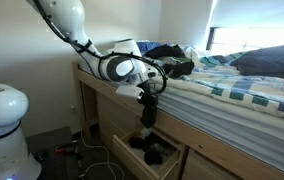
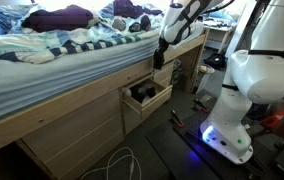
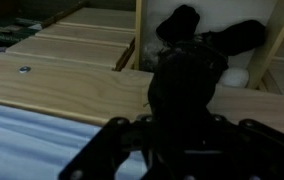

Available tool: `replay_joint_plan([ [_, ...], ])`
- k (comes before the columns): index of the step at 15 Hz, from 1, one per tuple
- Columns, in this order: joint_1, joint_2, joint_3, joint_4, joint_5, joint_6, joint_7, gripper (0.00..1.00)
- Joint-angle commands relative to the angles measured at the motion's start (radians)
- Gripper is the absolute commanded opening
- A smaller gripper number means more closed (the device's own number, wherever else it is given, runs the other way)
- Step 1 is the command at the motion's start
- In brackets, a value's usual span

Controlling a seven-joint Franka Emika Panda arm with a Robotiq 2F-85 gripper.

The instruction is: Pick up the object from the open drawer and put it on the bed

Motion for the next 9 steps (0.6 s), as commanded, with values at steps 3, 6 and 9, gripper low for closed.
replay_joint_plan([
  [3,-0.431,-0.091,0.441,0.04,0.029,-0.114,-0.118,0.08],
  [6,-0.587,-0.115,0.602,0.062,0.031,-0.147,-0.135,0.08],
  [9,-0.673,-0.131,0.685,0.076,0.022,-0.151,-0.138,0.08],
])
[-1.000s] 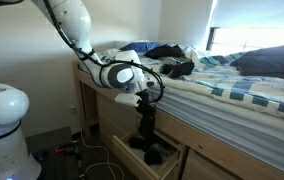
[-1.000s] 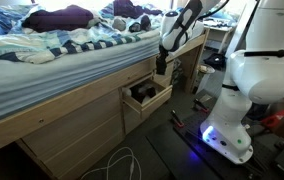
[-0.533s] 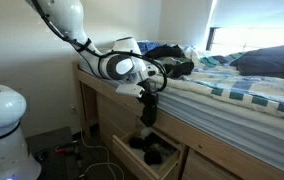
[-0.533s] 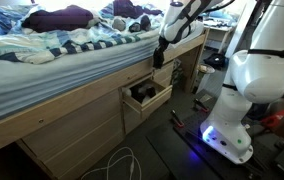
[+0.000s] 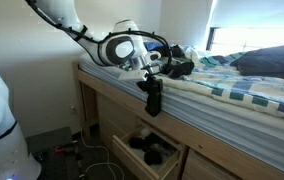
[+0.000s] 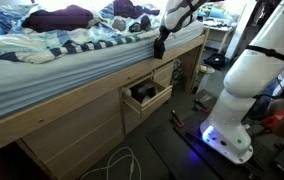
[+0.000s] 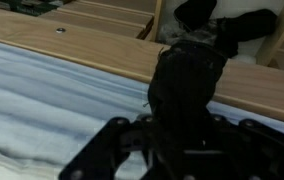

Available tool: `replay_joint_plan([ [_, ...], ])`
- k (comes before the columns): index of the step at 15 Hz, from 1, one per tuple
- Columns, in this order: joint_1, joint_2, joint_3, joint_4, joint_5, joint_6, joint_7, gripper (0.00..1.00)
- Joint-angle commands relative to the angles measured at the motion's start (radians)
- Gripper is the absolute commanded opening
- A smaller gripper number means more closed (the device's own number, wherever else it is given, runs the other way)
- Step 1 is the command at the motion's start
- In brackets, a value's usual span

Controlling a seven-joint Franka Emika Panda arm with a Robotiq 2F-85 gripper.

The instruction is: Pick up the object from the open drawer and put it on the bed

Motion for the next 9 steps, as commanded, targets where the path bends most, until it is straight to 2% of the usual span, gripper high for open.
replay_joint_plan([
  [1,-0.101,-0.034,0.093,0.019,-0.004,-0.035,-0.034,0.08],
  [2,-0.123,-0.027,0.109,0.022,-0.028,-0.01,-0.025,0.08],
  [3,-0.125,-0.013,0.119,0.013,0.009,-0.003,-0.018,0.08],
  [4,-0.136,-0.013,0.129,0.014,0.01,-0.003,-0.017,0.32],
  [7,-0.145,-0.006,0.138,0.013,0.01,-0.004,-0.016,0.32],
  [8,-0.145,-0.005,0.139,0.013,0.01,-0.004,-0.016,0.08],
  [9,-0.143,-0.012,0.141,0.01,0.013,0.016,-0.019,0.08],
])
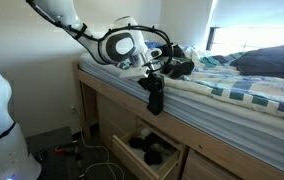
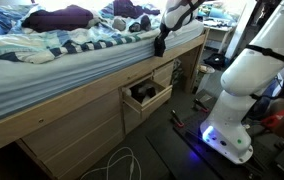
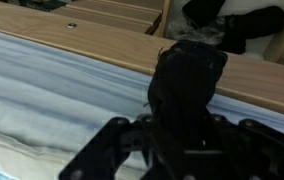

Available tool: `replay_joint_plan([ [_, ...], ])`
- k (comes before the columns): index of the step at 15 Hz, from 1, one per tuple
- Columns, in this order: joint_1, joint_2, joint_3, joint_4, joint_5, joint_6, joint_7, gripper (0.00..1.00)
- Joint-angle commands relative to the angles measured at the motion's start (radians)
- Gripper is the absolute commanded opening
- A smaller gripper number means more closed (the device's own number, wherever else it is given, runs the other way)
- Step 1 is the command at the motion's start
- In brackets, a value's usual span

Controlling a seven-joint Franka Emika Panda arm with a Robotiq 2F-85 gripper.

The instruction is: Pick up the object from the open drawer and put it on the bed

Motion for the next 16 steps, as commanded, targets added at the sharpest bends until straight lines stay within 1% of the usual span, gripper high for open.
replay_joint_plan([
  [1,-0.035,-0.021,0.043,-0.005,0.022,0.037,-0.017,0.08],
  [3,-0.042,-0.057,0.06,-0.007,0.008,0.052,-0.006,0.08],
  [6,-0.058,-0.109,0.097,-0.003,-0.033,-0.001,0.021,0.08],
  [12,-0.11,-0.238,0.164,-0.022,-0.11,-0.042,0.08,0.08],
  [14,-0.122,-0.277,0.181,-0.027,-0.128,-0.036,0.096,0.08],
  [16,-0.127,-0.307,0.19,-0.032,-0.139,0.001,0.093,0.08],
])
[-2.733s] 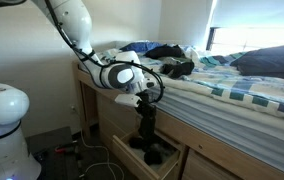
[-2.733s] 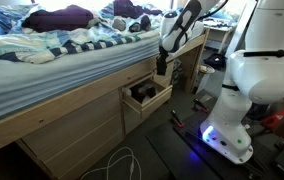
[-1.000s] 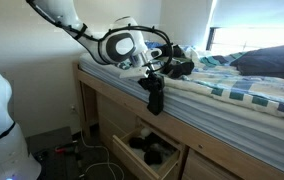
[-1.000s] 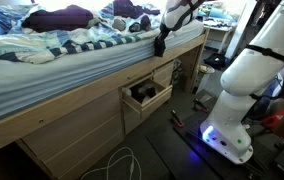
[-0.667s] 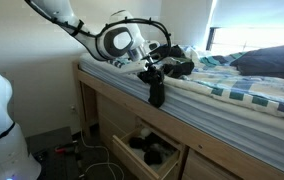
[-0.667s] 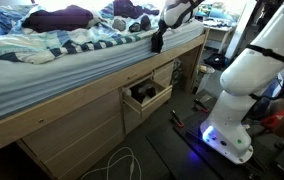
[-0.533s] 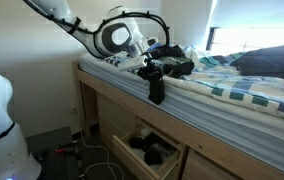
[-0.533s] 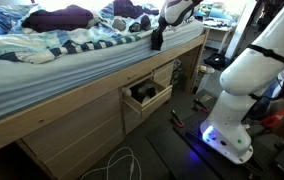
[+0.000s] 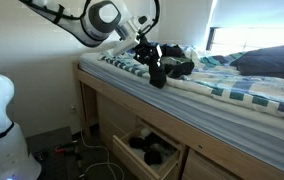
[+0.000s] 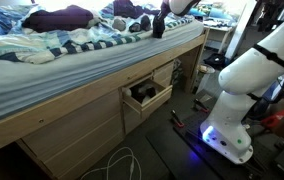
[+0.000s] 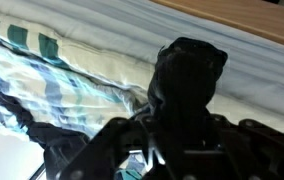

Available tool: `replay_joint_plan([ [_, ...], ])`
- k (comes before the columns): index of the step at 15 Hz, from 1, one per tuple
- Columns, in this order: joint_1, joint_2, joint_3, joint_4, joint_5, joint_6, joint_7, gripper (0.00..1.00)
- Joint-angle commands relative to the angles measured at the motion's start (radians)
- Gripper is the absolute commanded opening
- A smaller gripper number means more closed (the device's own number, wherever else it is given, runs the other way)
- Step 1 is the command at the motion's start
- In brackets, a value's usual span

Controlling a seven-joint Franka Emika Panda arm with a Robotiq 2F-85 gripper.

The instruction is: Pick up the object from the open drawer and put it on the bed

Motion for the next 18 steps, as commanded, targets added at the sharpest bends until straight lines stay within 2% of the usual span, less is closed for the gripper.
replay_joint_plan([
  [1,-0.032,-0.077,0.037,-0.025,-0.038,0.036,0.026,0.08],
  [4,-0.034,-0.082,0.043,-0.02,-0.041,0.106,0.022,0.08],
  [7,-0.041,-0.043,0.031,-0.022,-0.093,0.334,0.02,0.08],
  [11,-0.023,0.063,0.006,-0.012,-0.083,0.598,-0.002,0.08],
  [13,-0.001,0.137,-0.01,0.003,-0.074,0.704,-0.005,0.08],
  [14,0.025,0.171,-0.02,0.003,-0.009,0.743,-0.062,0.08],
  [15,0.038,0.213,-0.036,0.017,-0.064,0.779,0.001,0.08],
  [16,0.057,0.246,-0.048,0.025,-0.071,0.81,0.006,0.08],
  [17,0.142,0.244,-0.099,0.068,-0.092,0.742,0.045,0.08],
  [18,0.158,0.269,-0.11,0.075,-0.108,0.749,0.064,0.08],
])
